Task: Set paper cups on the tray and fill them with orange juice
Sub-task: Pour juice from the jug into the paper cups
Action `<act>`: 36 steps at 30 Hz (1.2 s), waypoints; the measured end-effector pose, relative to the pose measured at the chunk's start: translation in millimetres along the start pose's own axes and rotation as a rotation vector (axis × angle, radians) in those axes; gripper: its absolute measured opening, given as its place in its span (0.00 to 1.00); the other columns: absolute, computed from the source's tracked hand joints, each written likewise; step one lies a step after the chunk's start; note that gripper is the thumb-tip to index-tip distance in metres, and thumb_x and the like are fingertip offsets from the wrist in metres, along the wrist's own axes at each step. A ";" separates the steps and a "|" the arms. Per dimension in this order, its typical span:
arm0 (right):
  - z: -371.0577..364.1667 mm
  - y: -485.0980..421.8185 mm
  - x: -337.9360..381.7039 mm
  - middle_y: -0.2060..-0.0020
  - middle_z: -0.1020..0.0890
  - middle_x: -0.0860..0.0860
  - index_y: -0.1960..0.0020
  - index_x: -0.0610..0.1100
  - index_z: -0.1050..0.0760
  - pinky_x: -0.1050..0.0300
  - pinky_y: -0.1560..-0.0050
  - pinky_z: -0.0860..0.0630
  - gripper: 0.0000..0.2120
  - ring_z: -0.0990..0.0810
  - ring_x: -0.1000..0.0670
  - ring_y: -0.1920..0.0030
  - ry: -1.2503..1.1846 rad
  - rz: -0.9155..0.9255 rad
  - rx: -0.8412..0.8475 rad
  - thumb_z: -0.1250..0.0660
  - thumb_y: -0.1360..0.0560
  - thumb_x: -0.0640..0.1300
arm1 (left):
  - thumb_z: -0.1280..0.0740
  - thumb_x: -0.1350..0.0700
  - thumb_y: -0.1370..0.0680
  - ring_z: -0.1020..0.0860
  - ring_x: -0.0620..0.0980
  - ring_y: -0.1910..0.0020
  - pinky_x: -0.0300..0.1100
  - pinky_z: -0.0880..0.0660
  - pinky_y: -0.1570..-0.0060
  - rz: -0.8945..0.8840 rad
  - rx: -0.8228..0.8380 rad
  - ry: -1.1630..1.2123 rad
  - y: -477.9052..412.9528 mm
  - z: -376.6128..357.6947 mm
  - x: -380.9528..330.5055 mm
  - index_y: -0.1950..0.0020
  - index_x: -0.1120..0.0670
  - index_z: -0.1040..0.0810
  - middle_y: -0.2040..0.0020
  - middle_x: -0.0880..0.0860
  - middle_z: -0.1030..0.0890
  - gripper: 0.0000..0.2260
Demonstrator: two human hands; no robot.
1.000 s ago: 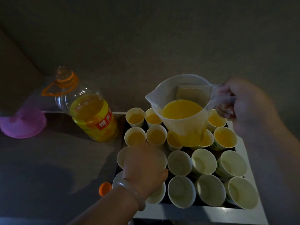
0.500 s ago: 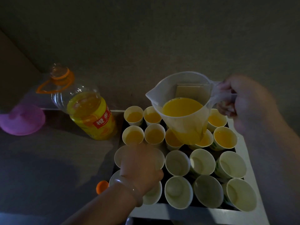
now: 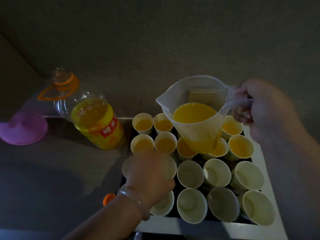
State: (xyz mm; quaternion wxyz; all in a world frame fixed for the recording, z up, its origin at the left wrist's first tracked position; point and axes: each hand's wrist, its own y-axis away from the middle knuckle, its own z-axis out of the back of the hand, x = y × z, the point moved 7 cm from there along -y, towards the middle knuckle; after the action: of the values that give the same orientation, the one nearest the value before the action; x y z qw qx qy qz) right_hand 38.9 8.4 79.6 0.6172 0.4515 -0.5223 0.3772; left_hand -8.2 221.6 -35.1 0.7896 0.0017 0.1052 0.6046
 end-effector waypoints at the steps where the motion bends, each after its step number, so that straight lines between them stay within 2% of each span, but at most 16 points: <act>1: 0.1 0.1 -0.4 0.83 0.37 0.51 0.82 0.46 0.33 0.64 0.79 0.43 0.23 0.41 0.53 0.81 0.006 -0.003 -0.005 0.41 0.27 0.40 | 0.37 0.35 0.29 0.36 0.49 0.36 0.42 0.35 0.41 -0.003 -0.004 0.011 -0.3 1.3 0.6 0.36 0.48 0.35 0.38 0.47 0.30 0.28; 9: 1.0 4.6 1.0 0.83 0.36 0.52 0.82 0.46 0.32 0.65 0.79 0.42 0.23 0.40 0.54 0.81 0.033 -0.037 -0.028 0.40 0.27 0.42 | 0.36 0.35 0.30 0.33 0.47 0.40 0.40 0.31 0.45 -0.038 -0.059 0.142 2.6 13.4 2.3 0.37 0.47 0.35 0.40 0.46 0.31 0.27; 15: 1.7 9.2 7.0 0.78 0.33 0.50 0.70 0.44 0.33 0.62 0.76 0.40 0.14 0.38 0.54 0.78 0.051 -0.069 -0.081 0.40 0.26 0.41 | 0.32 0.39 0.31 0.30 0.45 0.44 0.37 0.27 0.49 -0.083 -0.186 0.305 9.1 30.4 6.5 0.33 0.47 0.36 0.39 0.44 0.34 0.30; 16: 2.7 9.1 8.0 0.76 0.33 0.49 0.69 0.43 0.32 0.61 0.76 0.40 0.13 0.37 0.54 0.77 0.070 -0.074 -0.088 0.40 0.26 0.42 | 0.31 0.40 0.32 0.29 0.44 0.46 0.36 0.25 0.51 -0.087 -0.209 0.346 9.4 33.4 7.7 0.33 0.47 0.35 0.40 0.44 0.34 0.30; 18: 4.2 8.0 10.6 0.75 0.34 0.48 0.67 0.43 0.32 0.62 0.76 0.40 0.12 0.38 0.54 0.78 0.066 -0.070 -0.080 0.40 0.25 0.42 | 0.28 0.44 0.33 0.29 0.39 0.50 0.28 0.28 0.55 -0.080 -0.242 0.438 10.1 39.2 10.2 0.36 0.46 0.34 0.43 0.42 0.36 0.28; 20: 6.6 5.1 13.5 0.76 0.34 0.48 0.69 0.43 0.32 0.61 0.77 0.40 0.12 0.39 0.55 0.80 0.054 -0.042 -0.066 0.40 0.26 0.42 | 0.27 0.47 0.33 0.32 0.31 0.48 0.23 0.31 0.58 -0.067 -0.287 0.517 10.5 47.5 12.5 0.39 0.44 0.34 0.45 0.40 0.38 0.27; 23: 8.4 1.3 16.6 0.77 0.32 0.49 0.77 0.45 0.28 0.63 0.79 0.40 0.13 0.38 0.55 0.81 0.076 -0.016 -0.022 0.37 0.35 0.47 | 0.27 0.47 0.34 0.37 0.24 0.45 0.18 0.35 0.54 -0.066 -0.342 0.585 8.4 60.3 15.7 0.40 0.40 0.39 0.45 0.39 0.38 0.29; 26: 8.1 -1.9 22.0 0.81 0.32 0.52 0.81 0.46 0.27 0.68 0.82 0.42 0.12 0.39 0.57 0.84 0.105 0.021 0.013 0.39 0.39 0.47 | 0.29 0.42 0.37 0.36 0.27 0.45 0.17 0.37 0.53 -0.042 -0.351 0.593 1.9 70.7 20.7 0.38 0.43 0.35 0.43 0.42 0.36 0.30; 28: 10.3 -3.3 25.6 0.83 0.33 0.53 0.81 0.46 0.26 0.68 0.83 0.43 0.12 0.40 0.57 0.84 0.157 0.035 0.010 0.38 0.40 0.47 | 0.29 0.40 0.38 0.35 0.31 0.48 0.17 0.38 0.53 -0.031 -0.359 0.581 -3.8 76.6 24.4 0.35 0.47 0.32 0.41 0.44 0.34 0.33; 30: 8.5 -2.8 30.7 0.83 0.35 0.52 0.79 0.44 0.27 0.68 0.83 0.44 0.11 0.40 0.56 0.84 0.200 0.058 0.034 0.38 0.42 0.47 | 0.29 0.40 0.38 0.37 0.32 0.50 0.20 0.36 0.55 -0.013 -0.330 0.549 -9.5 80.8 26.9 0.35 0.46 0.33 0.40 0.43 0.34 0.34; 36: -10.7 5.0 47.4 0.84 0.36 0.54 0.80 0.44 0.29 0.68 0.81 0.42 0.10 0.39 0.56 0.83 0.346 0.143 0.136 0.37 0.41 0.46 | 0.26 0.45 0.35 0.31 0.39 0.45 0.29 0.33 0.53 0.002 -0.267 0.540 -18.1 86.3 26.3 0.33 0.46 0.34 0.40 0.43 0.31 0.33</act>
State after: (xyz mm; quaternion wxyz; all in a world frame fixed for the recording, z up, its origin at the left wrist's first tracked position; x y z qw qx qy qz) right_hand 45.6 19.8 126.6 0.6375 0.3825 -0.4123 0.5266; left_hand 30.1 252.6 42.6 0.7257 -0.2630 0.2307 0.5924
